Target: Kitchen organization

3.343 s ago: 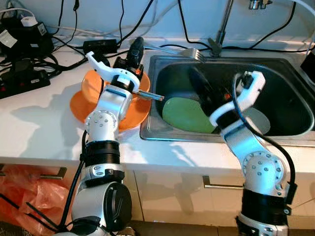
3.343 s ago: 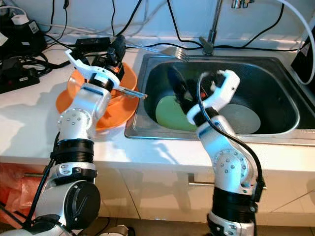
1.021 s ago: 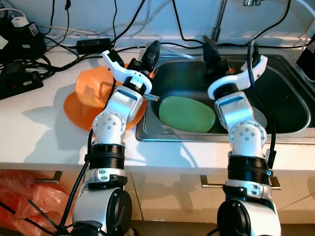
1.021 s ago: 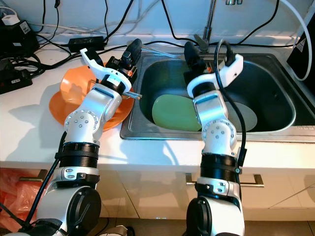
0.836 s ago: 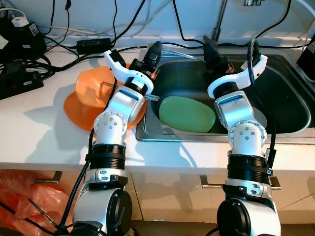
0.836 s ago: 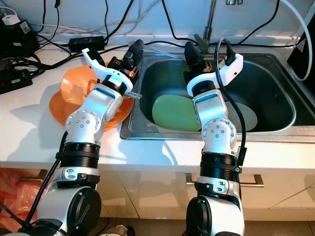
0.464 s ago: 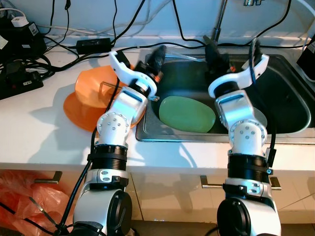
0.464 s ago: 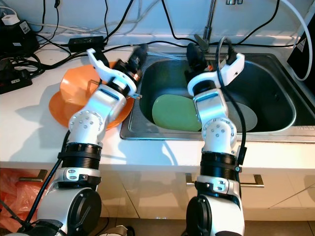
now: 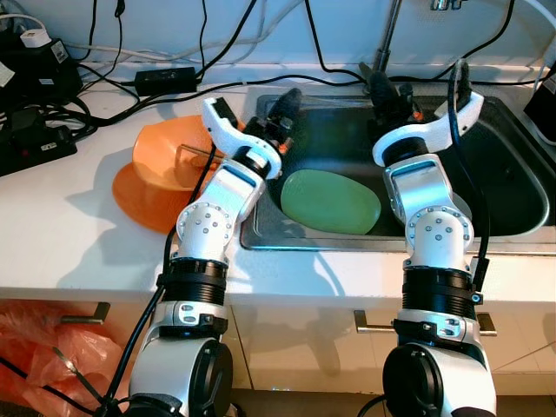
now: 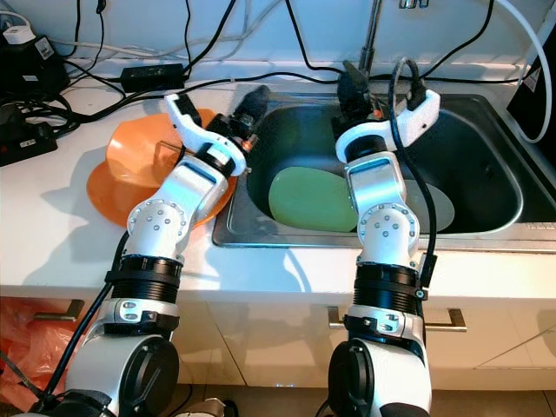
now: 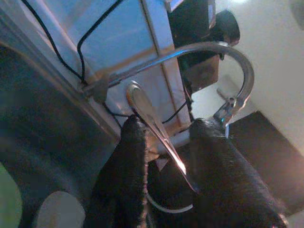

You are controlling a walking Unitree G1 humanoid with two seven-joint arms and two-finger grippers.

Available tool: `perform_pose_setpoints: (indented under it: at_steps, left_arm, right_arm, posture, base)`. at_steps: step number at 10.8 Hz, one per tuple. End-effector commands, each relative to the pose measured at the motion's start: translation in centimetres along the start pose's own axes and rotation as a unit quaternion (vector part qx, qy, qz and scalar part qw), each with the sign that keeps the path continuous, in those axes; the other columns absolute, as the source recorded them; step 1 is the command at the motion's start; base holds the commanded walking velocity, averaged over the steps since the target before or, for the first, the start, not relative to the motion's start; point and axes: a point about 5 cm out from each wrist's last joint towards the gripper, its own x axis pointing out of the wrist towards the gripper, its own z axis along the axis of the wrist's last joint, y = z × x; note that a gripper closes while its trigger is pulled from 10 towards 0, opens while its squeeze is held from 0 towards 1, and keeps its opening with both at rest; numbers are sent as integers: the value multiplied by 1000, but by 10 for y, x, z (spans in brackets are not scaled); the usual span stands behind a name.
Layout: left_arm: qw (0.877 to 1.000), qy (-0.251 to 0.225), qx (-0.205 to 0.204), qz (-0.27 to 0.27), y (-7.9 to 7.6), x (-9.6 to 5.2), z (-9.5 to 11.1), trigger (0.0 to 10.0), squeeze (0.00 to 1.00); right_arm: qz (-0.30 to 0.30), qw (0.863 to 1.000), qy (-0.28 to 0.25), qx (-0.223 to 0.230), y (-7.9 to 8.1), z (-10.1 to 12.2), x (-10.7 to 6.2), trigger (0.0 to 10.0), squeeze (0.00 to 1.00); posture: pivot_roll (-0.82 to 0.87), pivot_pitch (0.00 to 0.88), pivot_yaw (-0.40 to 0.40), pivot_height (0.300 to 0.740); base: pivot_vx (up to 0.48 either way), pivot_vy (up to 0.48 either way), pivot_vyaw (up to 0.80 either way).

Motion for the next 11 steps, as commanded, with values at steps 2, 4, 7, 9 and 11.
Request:
perform_pose_setpoints:
  at_steps: [2,4,7,9,11]
  left_arm:
    - [998,55,-4,-34,-16,4,-34,10000,1000]
    - [994,61,75,-55,-24,3,-18,10000,1000]
    - [980,57,178,-67,-35,-1,-3,10000,1000]
    - [926,104,361,-47,-31,-15,1,10000,1000]
    - [887,152,435,-26,-18,-28,-1,10000,1000]
  right_arm:
    - [-18,999,-27,-7,-1,9,4,0,0]
    - [-47,997,-53,-19,-10,17,4,0,0]
    - [-84,991,-79,-72,-23,27,2,0,0]
    - [-153,968,-91,-175,-45,39,-4,0,0]
    - [-181,950,-87,-238,-56,41,-7,0,0]
  posture:
    - [41,60,44,740]
    - [50,60,47,740]
    - [54,62,48,740]
    - [66,64,50,740]
    - [73,63,53,740]
  base:
    - [0,0,0]
    - [0,0,0]
    - [0,0,0]
    - [0,0,0]
    - [0,0,0]
